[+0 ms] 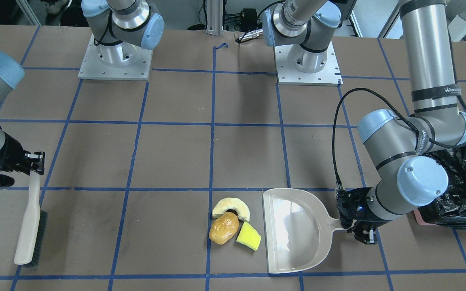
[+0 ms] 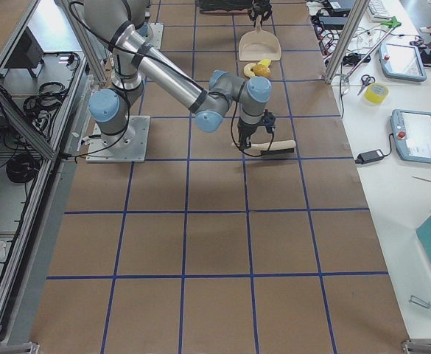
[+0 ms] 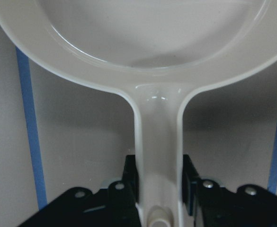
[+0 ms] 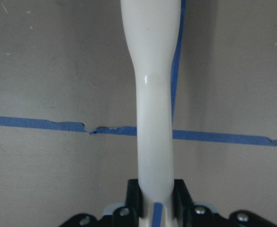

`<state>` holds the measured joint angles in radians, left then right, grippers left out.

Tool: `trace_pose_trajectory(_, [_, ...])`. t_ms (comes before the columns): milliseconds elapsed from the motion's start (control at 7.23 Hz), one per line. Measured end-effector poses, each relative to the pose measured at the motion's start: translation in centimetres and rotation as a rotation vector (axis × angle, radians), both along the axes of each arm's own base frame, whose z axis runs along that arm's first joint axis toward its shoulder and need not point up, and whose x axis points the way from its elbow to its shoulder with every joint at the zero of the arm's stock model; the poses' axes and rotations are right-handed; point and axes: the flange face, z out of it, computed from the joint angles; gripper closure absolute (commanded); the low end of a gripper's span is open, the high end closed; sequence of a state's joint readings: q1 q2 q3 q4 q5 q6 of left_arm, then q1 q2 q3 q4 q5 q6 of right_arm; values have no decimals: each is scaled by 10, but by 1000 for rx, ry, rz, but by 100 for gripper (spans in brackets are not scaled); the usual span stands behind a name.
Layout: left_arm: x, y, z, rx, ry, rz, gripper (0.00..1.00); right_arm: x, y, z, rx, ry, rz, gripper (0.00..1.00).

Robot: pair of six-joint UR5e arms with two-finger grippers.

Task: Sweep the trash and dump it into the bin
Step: 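Lift the brush with the right gripper and carry it toward the trash items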

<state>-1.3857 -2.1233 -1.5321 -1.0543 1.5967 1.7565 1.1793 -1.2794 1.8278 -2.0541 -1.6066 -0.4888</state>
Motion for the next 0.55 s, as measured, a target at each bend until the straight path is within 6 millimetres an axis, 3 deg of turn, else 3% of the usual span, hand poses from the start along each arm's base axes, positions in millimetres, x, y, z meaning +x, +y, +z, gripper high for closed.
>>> trace_pose_trajectory(277, [1, 0, -1, 5, -19, -7, 100, 56, -12, 14, -20, 15, 4, 100])
trace_pose_trajectory(554, [2, 0, 0, 4, -24, -8, 100, 124, -15, 21, -32, 0, -51, 100])
